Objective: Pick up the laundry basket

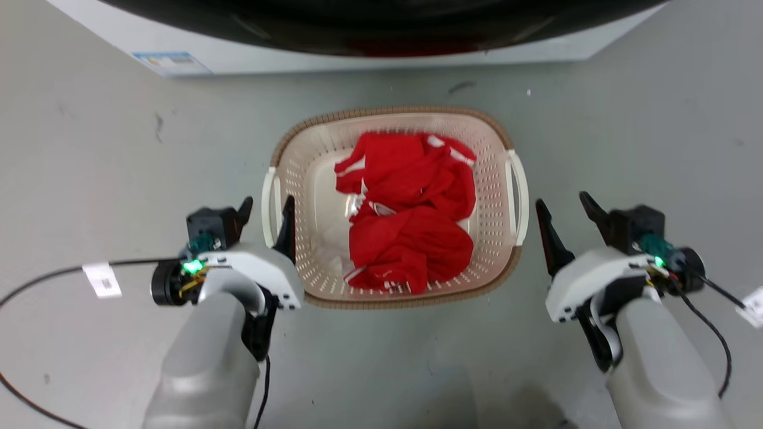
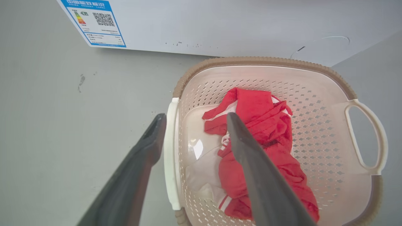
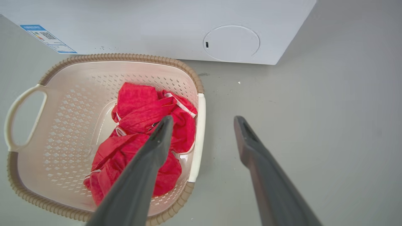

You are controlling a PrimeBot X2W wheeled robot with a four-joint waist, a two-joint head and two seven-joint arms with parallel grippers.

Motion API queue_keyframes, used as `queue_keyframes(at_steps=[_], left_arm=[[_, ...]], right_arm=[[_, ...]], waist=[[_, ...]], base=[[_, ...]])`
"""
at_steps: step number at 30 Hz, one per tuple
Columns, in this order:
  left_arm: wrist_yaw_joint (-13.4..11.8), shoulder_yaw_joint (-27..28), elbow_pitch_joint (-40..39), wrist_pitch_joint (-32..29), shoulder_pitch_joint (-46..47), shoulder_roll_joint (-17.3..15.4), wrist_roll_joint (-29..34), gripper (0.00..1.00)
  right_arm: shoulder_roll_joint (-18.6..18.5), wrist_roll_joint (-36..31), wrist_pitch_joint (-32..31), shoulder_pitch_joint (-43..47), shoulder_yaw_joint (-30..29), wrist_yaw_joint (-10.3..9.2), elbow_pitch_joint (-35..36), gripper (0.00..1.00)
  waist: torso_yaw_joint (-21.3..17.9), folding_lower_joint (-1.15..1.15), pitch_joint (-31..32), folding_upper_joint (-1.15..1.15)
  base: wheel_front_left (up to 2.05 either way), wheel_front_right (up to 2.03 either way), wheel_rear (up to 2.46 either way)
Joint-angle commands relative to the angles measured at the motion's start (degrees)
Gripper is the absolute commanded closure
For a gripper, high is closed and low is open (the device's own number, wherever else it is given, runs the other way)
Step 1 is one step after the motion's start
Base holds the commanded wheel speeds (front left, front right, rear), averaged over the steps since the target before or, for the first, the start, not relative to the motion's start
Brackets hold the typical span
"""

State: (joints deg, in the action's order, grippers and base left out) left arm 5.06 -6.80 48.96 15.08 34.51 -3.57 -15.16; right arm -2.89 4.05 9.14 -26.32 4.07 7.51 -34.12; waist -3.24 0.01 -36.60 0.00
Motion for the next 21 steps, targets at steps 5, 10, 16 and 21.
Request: queue_keyframes(at_steps=[5, 10, 16, 21], left_arm=[[1.1, 0.0, 7.0, -0.2, 6.1, -1.5, -1.0, 0.0], [1.9, -0.9, 13.4, -1.8, 10.9, -2.8, -2.0, 0.0], [2.3, -2.5, 18.2, -3.3, 15.4, -3.9, -2.8, 0.0], [2.4, -3.9, 20.4, -4.2, 18.8, -4.6, -3.4, 0.0]], right_arm=[[0.0, 1.4, 0.7, -6.7, 2.5, -0.04, -7.2, 0.0], [0.0, 4.0, 1.6, -12.4, 5.9, -0.04, -14.3, 0.0], [0.0, 7.6, 1.9, -18.3, 10.6, -0.04, -20.9, 0.0], [0.0, 10.5, 1.8, -22.6, 14.1, -0.04, -24.7, 0.0]], waist=[[-0.7, -0.01, -5.0, 0.0], [-1.3, -0.01, -7.3, 0.0], [-2.0, -0.01, -10.0, 0.0], [-2.6, -0.01, -12.1, 0.0]], base=[[0.0, 0.0, 0.0], [0.0, 0.0, 0.0], [0.0, 0.0, 0.0], [0.0, 0.0, 0.0]])
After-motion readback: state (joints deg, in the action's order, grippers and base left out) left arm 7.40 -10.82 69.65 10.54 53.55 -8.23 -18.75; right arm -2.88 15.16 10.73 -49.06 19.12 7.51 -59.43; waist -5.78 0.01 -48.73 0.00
